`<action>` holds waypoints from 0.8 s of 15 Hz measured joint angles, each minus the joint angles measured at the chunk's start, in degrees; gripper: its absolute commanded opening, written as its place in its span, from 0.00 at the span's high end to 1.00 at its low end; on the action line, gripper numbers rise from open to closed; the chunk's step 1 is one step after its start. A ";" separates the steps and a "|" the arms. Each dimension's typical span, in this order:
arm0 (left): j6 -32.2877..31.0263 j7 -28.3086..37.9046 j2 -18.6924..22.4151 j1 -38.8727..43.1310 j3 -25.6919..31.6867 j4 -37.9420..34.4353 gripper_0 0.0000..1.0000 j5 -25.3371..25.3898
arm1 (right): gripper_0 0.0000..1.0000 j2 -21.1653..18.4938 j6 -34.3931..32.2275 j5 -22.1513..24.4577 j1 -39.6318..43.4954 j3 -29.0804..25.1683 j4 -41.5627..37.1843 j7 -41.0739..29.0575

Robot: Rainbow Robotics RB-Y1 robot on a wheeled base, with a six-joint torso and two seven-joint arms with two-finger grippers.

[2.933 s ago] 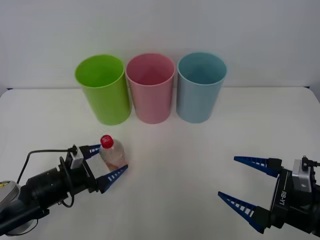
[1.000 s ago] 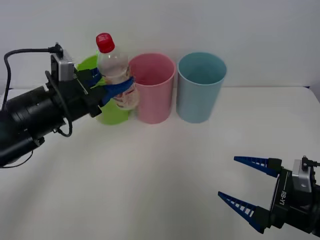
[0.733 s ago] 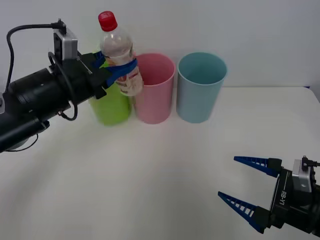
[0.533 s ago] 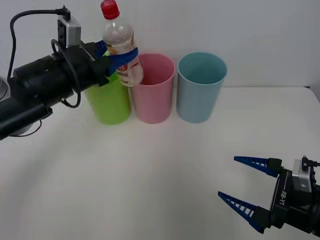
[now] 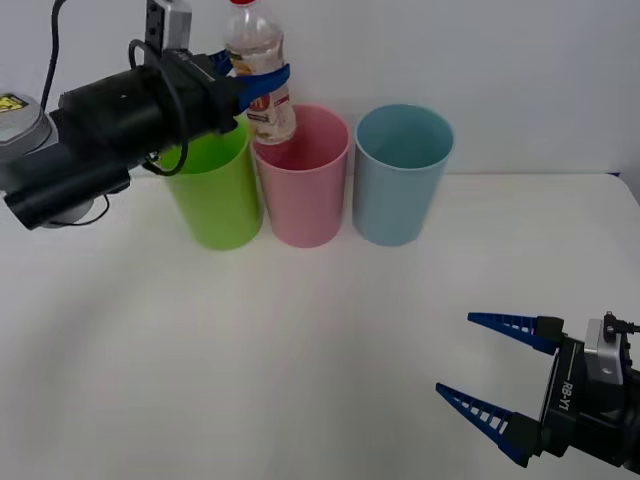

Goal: Grasp the object on the table and drop it into the matching bin: aluminum can to the light blue bin, PET bottle to the pink bin.

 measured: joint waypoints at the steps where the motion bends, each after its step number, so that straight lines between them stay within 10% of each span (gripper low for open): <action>1: 0.21 0.00 -0.24 -0.18 -0.22 0.10 0.90 -0.01 | 0.00 0.00 0.00 0.00 0.00 0.00 0.00 0.00; 12: -0.63 0.49 -7.00 -7.61 -5.50 12.83 0.92 -0.81 | 0.00 0.00 0.00 0.00 0.00 0.00 0.00 0.00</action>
